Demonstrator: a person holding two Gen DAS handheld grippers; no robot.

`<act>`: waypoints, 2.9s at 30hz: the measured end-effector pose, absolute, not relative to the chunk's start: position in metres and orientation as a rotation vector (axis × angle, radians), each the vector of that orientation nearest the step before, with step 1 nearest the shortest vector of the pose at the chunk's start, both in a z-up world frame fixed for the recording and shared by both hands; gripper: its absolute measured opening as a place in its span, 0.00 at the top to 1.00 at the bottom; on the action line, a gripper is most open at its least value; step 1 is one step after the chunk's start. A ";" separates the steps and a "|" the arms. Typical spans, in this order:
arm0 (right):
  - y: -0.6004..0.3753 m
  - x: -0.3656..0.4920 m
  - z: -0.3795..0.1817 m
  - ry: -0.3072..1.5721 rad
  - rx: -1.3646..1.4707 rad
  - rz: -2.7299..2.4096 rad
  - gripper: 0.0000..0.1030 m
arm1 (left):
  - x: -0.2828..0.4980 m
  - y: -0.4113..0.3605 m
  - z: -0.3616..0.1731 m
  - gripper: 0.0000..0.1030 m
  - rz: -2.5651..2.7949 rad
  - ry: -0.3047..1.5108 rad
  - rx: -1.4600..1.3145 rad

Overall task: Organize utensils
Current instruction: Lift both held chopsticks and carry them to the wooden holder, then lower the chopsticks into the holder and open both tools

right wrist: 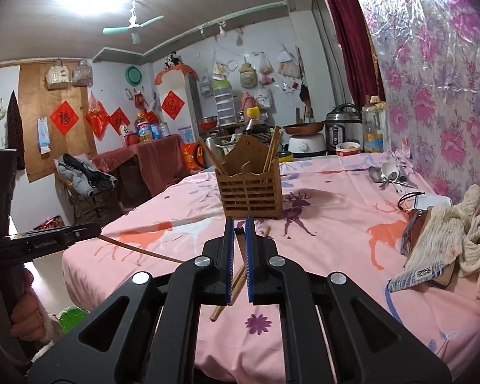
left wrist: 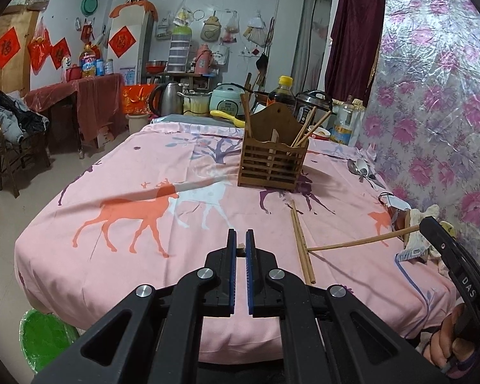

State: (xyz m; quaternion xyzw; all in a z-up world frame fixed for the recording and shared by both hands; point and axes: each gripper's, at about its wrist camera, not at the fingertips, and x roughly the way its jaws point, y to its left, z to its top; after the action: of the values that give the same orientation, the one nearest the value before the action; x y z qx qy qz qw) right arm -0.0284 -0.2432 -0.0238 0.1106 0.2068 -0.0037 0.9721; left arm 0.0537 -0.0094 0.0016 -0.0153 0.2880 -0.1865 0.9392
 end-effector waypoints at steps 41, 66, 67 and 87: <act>-0.304 0.154 0.057 0.336 0.296 0.018 0.94 | 0.252 -0.102 0.157 0.94 -0.458 0.483 -0.023; -0.314 0.291 0.025 0.353 0.332 -0.002 0.89 | 0.381 -0.124 0.115 0.50 -0.378 0.529 -0.054; -0.314 0.287 0.028 0.347 0.332 -0.003 0.89 | 0.378 -0.118 0.115 0.48 -0.371 0.530 -0.058; -0.296 0.166 0.072 0.274 0.373 -0.022 0.57 | 0.248 -0.031 0.117 0.13 -0.182 0.483 -0.101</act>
State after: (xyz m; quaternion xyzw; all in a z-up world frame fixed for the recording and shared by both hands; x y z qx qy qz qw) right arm 0.1660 -0.2957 0.0719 0.1849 0.1358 -0.0108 0.9733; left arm 0.2480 -0.0310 0.1171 -0.0502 0.2389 -0.0898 0.9656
